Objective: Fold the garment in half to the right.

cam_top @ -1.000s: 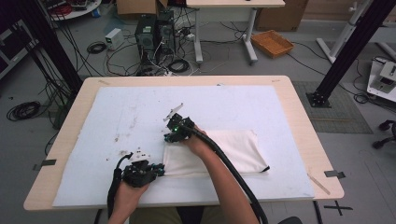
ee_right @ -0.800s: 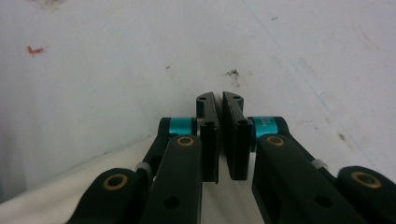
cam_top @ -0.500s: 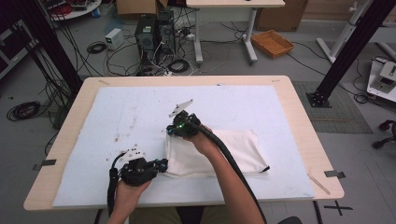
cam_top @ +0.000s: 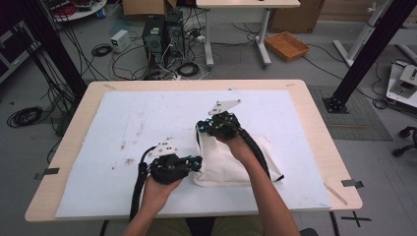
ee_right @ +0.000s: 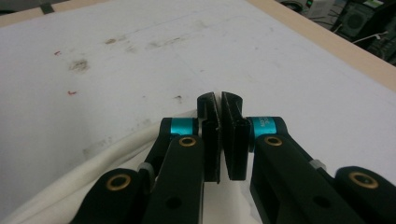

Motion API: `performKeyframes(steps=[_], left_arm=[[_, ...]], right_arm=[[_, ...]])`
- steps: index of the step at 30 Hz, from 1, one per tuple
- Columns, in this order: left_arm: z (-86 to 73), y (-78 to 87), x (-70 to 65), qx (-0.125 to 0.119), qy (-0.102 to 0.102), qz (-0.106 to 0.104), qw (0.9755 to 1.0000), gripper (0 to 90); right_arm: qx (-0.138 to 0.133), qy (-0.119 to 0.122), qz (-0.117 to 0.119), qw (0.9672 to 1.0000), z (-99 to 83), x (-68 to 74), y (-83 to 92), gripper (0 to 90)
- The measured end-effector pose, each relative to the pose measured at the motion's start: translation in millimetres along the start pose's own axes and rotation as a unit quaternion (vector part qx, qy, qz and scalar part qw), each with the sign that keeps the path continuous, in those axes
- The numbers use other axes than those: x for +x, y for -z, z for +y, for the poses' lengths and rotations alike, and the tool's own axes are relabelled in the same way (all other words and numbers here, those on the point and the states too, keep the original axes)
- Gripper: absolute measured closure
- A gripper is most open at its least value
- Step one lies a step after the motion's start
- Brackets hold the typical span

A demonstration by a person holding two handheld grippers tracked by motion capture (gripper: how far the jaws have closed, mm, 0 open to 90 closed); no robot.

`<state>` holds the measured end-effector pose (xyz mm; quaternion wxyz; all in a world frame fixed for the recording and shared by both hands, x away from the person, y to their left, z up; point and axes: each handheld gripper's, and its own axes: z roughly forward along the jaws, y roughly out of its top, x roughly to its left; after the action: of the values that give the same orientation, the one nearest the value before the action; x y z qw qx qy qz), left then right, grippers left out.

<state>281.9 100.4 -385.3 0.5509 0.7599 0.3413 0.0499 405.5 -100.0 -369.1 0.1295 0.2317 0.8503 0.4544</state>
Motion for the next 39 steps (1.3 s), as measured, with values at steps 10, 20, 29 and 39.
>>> performKeyframes(steps=[10,20,29,39], left_arm=[[24.1,-41.3,-17.8,0.024,-0.010,-0.024,0.9994,85.7],[37.7,-90.7,-35.6,0.057,-0.025,-0.046,0.9970,85.7],[43.0,-132.8,-49.1,0.082,-0.032,-0.056,0.9946,85.7],[41.9,-172.3,-64.8,0.109,-0.038,-0.061,0.9914,85.6]], right_arm=[[-0.024,-0.031,-0.030,0.9988,-23.0,-23.8,34.4,87.2],[-0.035,-0.071,-0.063,0.9949,-60.8,-50.9,70.3,87.3],[-0.040,-0.092,-0.082,0.9916,-82.4,-68.2,90.9,87.4],[-0.022,-0.098,-0.106,0.9892,-104.0,-76.6,102.3,87.4]])
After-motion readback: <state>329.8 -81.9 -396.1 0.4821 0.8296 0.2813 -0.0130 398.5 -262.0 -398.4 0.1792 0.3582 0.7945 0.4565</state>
